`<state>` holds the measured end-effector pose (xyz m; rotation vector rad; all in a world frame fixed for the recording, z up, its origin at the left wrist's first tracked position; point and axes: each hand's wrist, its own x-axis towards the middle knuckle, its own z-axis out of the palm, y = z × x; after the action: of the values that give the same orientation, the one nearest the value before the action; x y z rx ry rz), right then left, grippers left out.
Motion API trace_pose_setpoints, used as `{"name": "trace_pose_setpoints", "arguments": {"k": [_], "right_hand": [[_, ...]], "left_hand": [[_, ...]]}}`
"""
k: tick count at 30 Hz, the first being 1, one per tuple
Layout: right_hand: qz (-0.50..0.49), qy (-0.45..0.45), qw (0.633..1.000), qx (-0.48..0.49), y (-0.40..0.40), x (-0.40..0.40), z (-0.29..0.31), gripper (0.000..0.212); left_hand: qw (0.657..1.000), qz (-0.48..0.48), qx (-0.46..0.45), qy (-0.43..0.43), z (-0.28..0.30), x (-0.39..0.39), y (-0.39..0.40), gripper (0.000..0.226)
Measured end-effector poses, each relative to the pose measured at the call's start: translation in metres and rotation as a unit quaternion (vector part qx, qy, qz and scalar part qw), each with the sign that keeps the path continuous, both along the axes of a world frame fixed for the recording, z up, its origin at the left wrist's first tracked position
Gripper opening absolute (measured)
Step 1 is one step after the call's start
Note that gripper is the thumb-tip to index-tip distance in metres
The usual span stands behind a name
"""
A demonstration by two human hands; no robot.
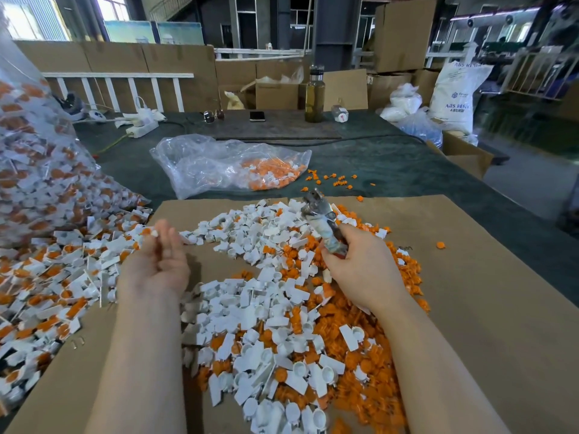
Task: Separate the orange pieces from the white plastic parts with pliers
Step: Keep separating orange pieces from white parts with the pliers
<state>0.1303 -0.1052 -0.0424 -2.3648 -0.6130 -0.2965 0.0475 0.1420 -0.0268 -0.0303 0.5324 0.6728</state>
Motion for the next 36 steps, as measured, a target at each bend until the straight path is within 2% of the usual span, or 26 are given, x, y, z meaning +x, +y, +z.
{"name": "trace_pose_setpoints", "arguments": {"k": [2,6,10,13,15,17,18,19,21,24,26,29,32,34,36], "right_hand": [[-0.019,-0.007,1.0,-0.014,0.0,0.001,-0.001,0.015],[-0.034,-0.002,0.998,-0.043,-0.002,0.004,-0.002,0.017],[-0.003,0.03,0.995,-0.097,-0.003,0.006,-0.001,0.019],[0.015,0.036,0.989,-0.144,0.0,0.004,-0.004,0.01],[0.007,0.023,0.986,-0.167,0.002,0.003,-0.007,0.01],[0.002,0.01,0.982,-0.188,0.005,0.002,-0.008,0.017],[0.002,0.007,0.98,-0.199,0.006,0.002,-0.009,0.02],[0.004,0.007,0.978,-0.21,0.007,0.002,-0.01,0.021],[0.006,0.01,0.976,-0.219,0.008,0.003,-0.011,0.022],[0.007,0.015,0.977,-0.211,0.009,0.002,-0.012,0.027],[0.003,0.01,0.979,-0.204,0.008,0.002,-0.012,0.029],[-0.02,0.004,0.985,-0.172,0.007,0.001,-0.011,0.022],[-0.03,0.028,0.995,-0.094,0.006,0.003,-0.005,0.021],[-0.031,0.033,0.998,-0.047,0.007,0.003,-0.002,0.022],[-0.029,0.04,0.999,-0.021,0.009,0.002,-0.001,0.024]], "left_hand": [[0.997,0.046,-0.054,-0.039,-0.004,-0.003,0.009,0.027],[0.987,0.108,-0.086,-0.088,-0.011,-0.006,0.017,0.034],[0.98,0.139,-0.074,-0.125,-0.013,-0.002,0.021,0.043],[0.983,0.108,-0.056,-0.134,-0.012,0.001,0.016,0.046],[0.992,0.066,-0.026,-0.108,-0.011,0.002,0.011,0.046],[0.995,-0.016,0.097,-0.001,-0.006,0.004,0.004,0.041],[0.976,-0.067,0.195,0.074,-0.002,0.005,-0.003,0.036],[0.935,-0.113,0.302,0.15,0.0,0.007,-0.01,0.031],[0.812,-0.19,0.487,0.261,0.004,0.009,-0.029,0.026],[0.621,-0.26,0.67,0.312,0.001,0.013,-0.057,0.014],[0.533,-0.27,0.733,0.326,-0.004,0.018,-0.067,0.013],[0.438,-0.269,0.777,0.363,-0.008,0.026,-0.071,0.018],[0.349,-0.271,0.814,0.376,-0.014,0.029,-0.074,0.022],[0.321,-0.255,0.827,0.386,-0.016,0.029,-0.075,0.023],[0.324,-0.243,0.829,0.386,-0.017,0.03,-0.076,0.02]]}}
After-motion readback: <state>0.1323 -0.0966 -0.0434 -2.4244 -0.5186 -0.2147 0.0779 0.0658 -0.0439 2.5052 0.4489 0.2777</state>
